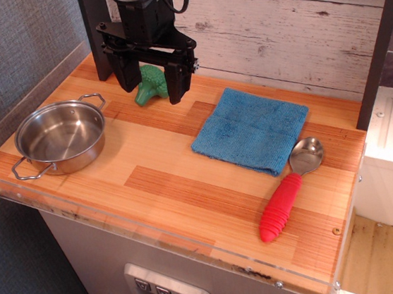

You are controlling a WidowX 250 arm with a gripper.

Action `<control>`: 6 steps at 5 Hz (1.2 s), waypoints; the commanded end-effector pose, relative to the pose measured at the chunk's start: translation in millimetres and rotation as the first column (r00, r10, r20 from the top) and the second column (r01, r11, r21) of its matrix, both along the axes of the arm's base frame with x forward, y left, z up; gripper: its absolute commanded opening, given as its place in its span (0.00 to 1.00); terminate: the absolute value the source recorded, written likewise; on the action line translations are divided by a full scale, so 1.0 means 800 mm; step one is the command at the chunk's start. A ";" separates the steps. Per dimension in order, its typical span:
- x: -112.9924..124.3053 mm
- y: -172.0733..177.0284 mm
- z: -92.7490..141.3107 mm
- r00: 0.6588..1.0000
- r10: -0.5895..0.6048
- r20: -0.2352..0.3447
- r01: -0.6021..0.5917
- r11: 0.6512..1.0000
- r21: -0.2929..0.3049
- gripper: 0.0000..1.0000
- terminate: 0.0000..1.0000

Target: Put the pan on the towel

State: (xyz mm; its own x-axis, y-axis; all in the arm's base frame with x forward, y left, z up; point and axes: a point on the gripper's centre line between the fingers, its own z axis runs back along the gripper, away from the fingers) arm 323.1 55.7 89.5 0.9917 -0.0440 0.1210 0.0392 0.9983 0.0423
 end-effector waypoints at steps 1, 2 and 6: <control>0.000 0.000 0.000 1.000 0.000 0.000 0.000 1.000 0.000 1.00 0.00; -0.025 0.033 0.007 0.999 0.045 0.002 -0.045 0.999 0.021 1.00 0.00; -0.053 0.095 -0.056 0.995 0.087 -0.054 -0.082 0.994 0.078 1.00 0.00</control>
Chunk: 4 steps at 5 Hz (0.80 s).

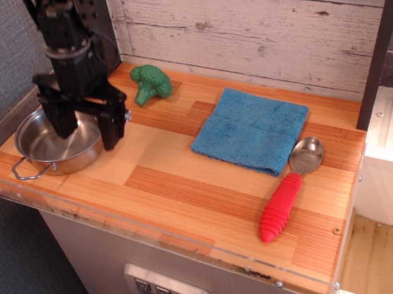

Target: Put the pan on the towel

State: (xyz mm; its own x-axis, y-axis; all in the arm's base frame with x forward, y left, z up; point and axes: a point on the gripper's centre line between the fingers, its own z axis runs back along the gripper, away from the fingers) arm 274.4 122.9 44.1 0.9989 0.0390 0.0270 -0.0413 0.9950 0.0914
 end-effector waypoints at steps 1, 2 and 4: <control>0.011 0.021 -0.017 0.999 -0.009 0.031 0.008 1.000 0.021 1.00 0.00; 0.009 0.027 -0.032 1.000 0.005 0.026 -0.004 1.000 -0.029 1.00 0.00; 0.008 0.024 -0.030 0.998 -0.017 0.066 0.021 0.998 -0.065 0.00 0.00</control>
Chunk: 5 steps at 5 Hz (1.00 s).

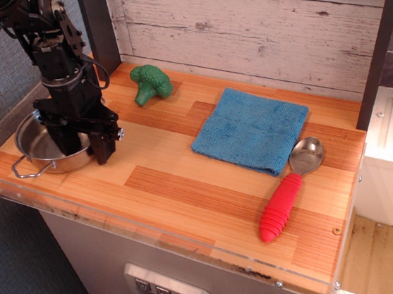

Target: Put the pan on the towel

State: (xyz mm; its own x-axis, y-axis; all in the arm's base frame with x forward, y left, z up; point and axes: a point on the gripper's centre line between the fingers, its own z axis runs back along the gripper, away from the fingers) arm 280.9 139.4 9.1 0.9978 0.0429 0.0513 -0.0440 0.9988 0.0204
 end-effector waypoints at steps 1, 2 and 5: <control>0.000 -0.003 0.022 0.997 -0.049 0.053 0.048 0.999 0.008 0.00 0.00; 0.000 -0.011 0.031 0.996 -0.063 0.061 0.062 0.998 0.018 0.00 0.00; 0.009 -0.086 0.124 0.992 0.050 0.120 -0.057 0.997 0.057 0.00 0.00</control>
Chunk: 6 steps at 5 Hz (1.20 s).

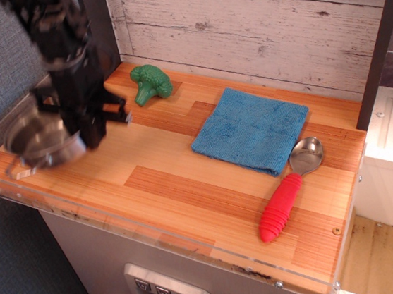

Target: Put the pan on the towel

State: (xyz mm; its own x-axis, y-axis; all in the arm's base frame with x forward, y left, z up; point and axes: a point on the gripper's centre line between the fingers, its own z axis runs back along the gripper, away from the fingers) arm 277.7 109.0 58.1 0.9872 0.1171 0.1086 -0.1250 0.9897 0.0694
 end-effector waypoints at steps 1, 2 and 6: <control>0.037 -0.104 0.071 0.989 -0.115 0.091 0.125 0.986 -0.109 0.00 0.00; 0.059 -0.167 0.066 0.978 -0.180 0.103 0.191 0.976 -0.108 0.00 0.00; 0.105 -0.204 0.026 0.972 -0.224 0.071 0.230 0.969 -0.091 0.00 0.00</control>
State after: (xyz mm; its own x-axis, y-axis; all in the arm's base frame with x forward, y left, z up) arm 360.3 -56.9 60.8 0.9873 -0.1025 0.1215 0.1069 0.9938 -0.0302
